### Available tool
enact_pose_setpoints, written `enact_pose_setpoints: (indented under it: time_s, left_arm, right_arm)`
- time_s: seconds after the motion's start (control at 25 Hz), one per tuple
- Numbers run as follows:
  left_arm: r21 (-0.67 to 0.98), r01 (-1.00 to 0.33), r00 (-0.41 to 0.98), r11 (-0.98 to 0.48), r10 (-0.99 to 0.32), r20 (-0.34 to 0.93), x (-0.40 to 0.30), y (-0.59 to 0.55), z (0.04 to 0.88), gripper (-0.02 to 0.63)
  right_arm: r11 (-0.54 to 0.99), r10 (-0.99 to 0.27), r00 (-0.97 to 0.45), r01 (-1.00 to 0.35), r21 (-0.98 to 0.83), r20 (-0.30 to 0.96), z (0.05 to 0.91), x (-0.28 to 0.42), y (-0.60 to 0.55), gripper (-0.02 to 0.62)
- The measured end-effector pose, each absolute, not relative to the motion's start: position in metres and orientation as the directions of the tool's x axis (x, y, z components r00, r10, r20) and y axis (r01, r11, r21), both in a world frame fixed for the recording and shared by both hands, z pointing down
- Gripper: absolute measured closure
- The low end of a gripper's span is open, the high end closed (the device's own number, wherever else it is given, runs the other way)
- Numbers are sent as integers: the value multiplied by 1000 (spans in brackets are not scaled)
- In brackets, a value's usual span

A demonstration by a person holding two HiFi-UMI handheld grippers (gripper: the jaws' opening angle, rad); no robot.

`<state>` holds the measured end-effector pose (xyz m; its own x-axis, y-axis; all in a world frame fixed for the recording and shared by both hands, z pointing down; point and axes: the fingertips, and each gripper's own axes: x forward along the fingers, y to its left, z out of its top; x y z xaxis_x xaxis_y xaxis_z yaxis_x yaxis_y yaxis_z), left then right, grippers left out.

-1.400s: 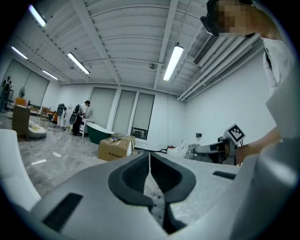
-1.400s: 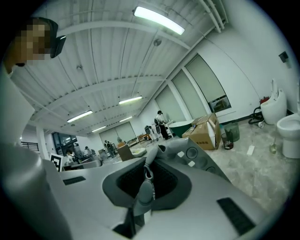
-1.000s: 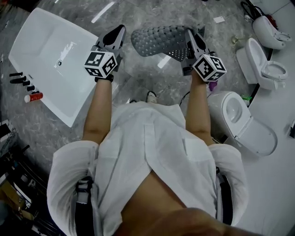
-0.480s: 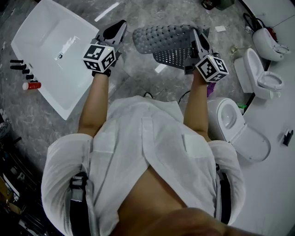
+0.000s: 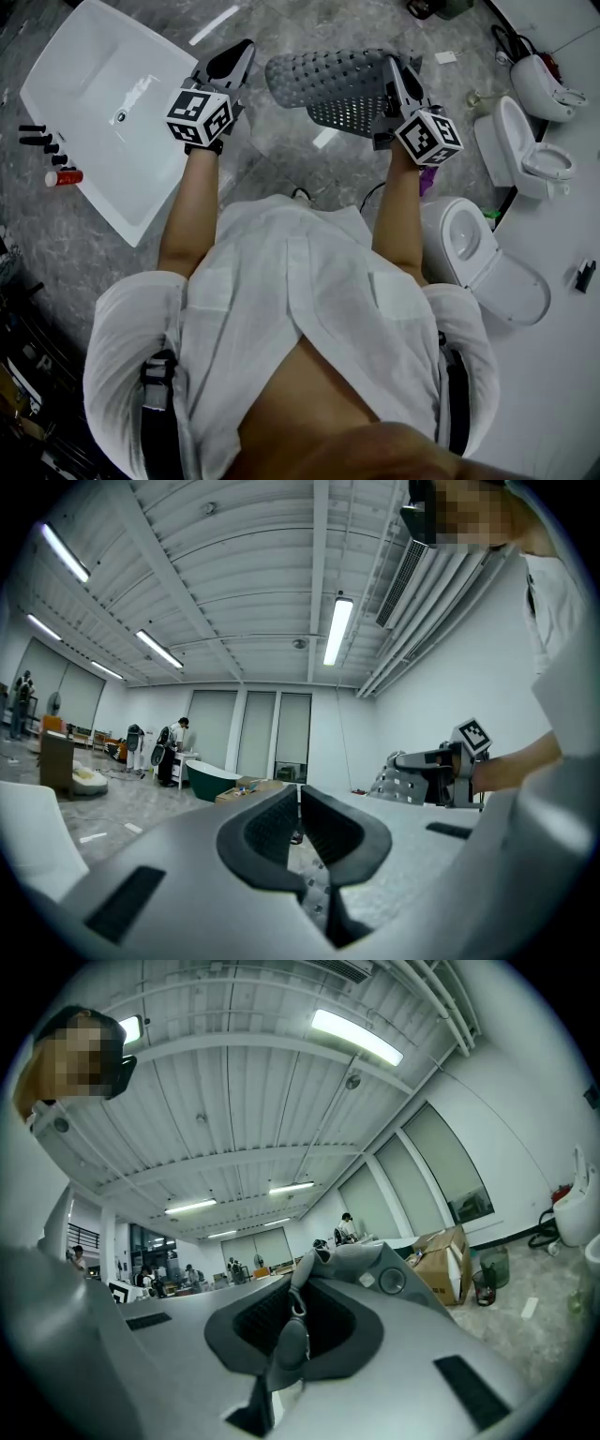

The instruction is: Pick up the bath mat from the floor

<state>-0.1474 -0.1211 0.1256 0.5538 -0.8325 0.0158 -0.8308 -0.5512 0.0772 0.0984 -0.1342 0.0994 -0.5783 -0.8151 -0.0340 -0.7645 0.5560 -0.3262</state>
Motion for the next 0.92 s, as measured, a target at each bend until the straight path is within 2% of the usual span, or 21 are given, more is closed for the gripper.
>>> enact_pose_setpoints:
  time_s: [0.92]
  left_arm:
    - [90, -830, 555, -550, -831, 32, -163, -130, 137, 588]
  right_arm:
    - [574, -803, -596, -760, -306, -27, 101, 83, -143, 549]
